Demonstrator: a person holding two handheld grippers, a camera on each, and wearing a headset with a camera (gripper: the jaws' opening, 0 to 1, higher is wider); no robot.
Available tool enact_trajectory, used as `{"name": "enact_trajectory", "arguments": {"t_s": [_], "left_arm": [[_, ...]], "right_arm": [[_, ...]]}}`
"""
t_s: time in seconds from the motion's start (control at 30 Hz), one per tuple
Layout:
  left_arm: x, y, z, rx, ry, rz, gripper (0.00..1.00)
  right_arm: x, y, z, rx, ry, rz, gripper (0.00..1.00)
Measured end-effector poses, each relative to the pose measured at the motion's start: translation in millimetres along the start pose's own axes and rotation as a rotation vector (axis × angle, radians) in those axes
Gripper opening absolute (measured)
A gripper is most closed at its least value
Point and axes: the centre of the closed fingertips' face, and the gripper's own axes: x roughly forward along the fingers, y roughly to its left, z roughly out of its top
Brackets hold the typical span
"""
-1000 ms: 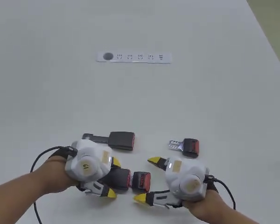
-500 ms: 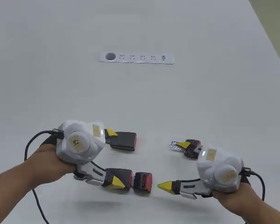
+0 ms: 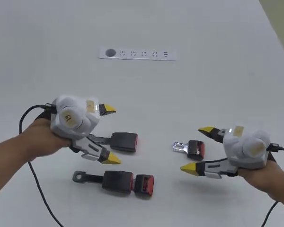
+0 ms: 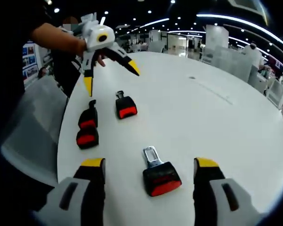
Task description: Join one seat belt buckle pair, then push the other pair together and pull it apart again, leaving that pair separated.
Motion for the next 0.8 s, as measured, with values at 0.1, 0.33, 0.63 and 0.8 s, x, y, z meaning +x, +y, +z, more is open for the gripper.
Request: {"name": "enact_trajectory", "arguments": {"t_s": [0.1,0.33,0.63,0.8], "left_arm": [[11.2,3.7,-10.8,0.008,0.03,-0.017,0.85],[32.8,7.5,-28.7,0.001,0.074,-0.057,0.77],[45.4,5.2,-38.0,0.038,0.098,-0.106,0.55],[47.3,3.4,-35.2,0.06,0.099,-0.121,0.47]], "right_arm": [[1.7,-5.5,-9.1,0.004,0.029,0.018,0.75],[7.3,-10.7,-28.1,-0.006,0.089,0.061,0.67],[9.2,-11.9,-38.8,-0.012,0.126,0.099,0.5],[8.4,-7.3,-33.6,-0.027,0.134,0.115,0.45]]}}
